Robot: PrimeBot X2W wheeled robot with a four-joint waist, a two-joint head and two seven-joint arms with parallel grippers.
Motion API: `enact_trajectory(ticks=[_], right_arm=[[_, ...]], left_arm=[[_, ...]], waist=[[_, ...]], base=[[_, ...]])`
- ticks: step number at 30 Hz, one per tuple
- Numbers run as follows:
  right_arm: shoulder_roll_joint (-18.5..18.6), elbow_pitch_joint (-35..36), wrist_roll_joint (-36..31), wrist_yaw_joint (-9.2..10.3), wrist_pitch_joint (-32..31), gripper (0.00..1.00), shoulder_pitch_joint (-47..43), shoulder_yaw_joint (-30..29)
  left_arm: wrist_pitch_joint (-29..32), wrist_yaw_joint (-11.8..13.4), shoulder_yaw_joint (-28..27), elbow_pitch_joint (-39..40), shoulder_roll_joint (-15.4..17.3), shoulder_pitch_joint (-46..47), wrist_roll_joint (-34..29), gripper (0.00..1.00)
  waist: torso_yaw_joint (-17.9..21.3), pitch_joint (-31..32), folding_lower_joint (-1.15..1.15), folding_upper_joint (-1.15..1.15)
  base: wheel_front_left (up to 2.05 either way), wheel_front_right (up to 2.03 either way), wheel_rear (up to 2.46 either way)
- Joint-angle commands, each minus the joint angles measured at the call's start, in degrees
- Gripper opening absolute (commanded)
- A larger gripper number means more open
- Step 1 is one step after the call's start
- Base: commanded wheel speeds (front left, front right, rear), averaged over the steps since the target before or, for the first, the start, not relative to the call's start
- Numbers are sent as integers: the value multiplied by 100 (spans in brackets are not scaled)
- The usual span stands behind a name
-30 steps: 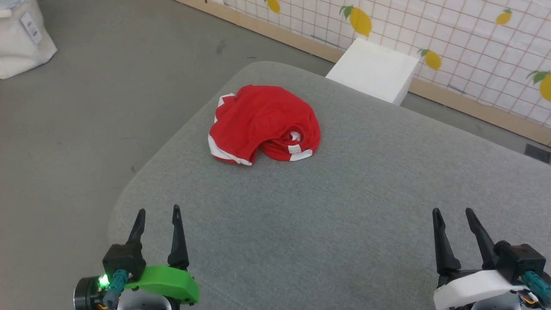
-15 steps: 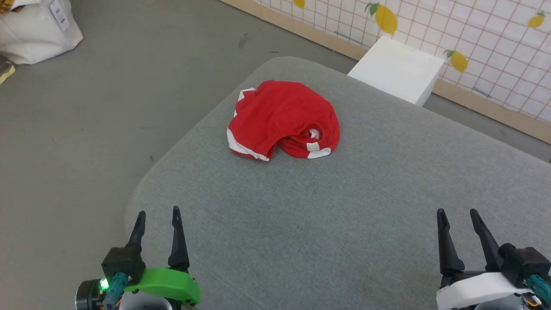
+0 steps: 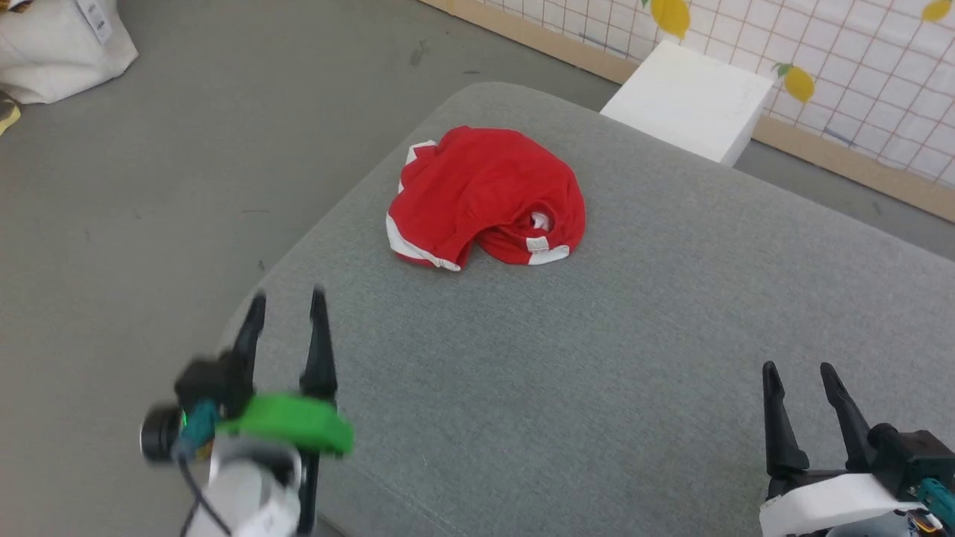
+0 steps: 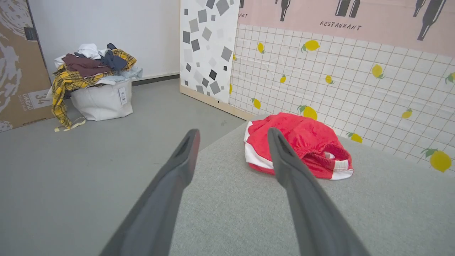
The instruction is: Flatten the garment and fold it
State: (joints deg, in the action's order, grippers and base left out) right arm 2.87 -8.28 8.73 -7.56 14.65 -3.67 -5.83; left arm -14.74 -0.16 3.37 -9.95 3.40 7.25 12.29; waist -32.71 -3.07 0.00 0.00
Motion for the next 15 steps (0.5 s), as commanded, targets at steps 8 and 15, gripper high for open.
enact_trajectory(ticks=[8,15], right_arm=[[0,275,-304,8,-197,100,72,-28],[0,737,-567,8,-511,100,147,-63]], left_arm=[[548,-461,11,-1231,92,2161,544,100],[2331,-425,-389,-2834,204,3868,1434,100]], waist=[[460,-486,0,0],[1048,-991,0,0]], base=[[0,0,0],[0,0,0]])
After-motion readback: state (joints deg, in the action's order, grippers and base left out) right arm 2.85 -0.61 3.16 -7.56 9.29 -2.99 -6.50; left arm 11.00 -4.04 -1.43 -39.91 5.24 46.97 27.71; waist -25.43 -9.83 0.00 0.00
